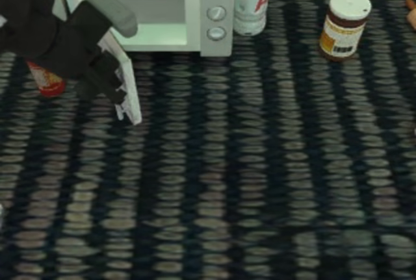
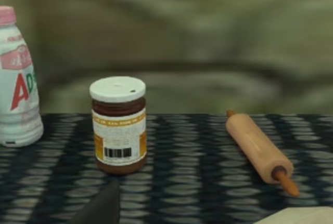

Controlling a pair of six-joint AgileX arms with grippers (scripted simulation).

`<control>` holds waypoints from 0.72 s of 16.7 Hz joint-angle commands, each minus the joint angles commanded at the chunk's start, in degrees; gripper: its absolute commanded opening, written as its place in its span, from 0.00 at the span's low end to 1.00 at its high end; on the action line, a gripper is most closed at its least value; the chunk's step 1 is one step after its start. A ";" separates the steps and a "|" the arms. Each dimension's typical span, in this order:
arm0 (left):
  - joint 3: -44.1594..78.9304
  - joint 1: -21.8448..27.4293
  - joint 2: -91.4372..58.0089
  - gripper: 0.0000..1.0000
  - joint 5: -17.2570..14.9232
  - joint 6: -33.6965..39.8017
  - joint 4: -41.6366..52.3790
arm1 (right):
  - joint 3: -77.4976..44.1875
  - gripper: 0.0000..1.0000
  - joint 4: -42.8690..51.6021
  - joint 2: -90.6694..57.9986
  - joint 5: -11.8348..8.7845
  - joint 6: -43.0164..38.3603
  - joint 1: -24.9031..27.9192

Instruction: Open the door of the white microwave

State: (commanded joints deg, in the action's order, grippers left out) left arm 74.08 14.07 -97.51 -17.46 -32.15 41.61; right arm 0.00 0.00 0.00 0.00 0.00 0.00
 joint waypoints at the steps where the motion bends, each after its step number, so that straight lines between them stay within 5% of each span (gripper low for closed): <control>1: 0.03 -0.06 0.00 0.00 -0.05 -0.18 0.05 | 0.00 1.00 0.00 0.00 0.00 0.00 0.00; 12: 0.70 -5.12 0.11 0.00 -4.94 -12.59 4.69 | 0.00 1.00 0.00 0.00 0.00 0.00 0.00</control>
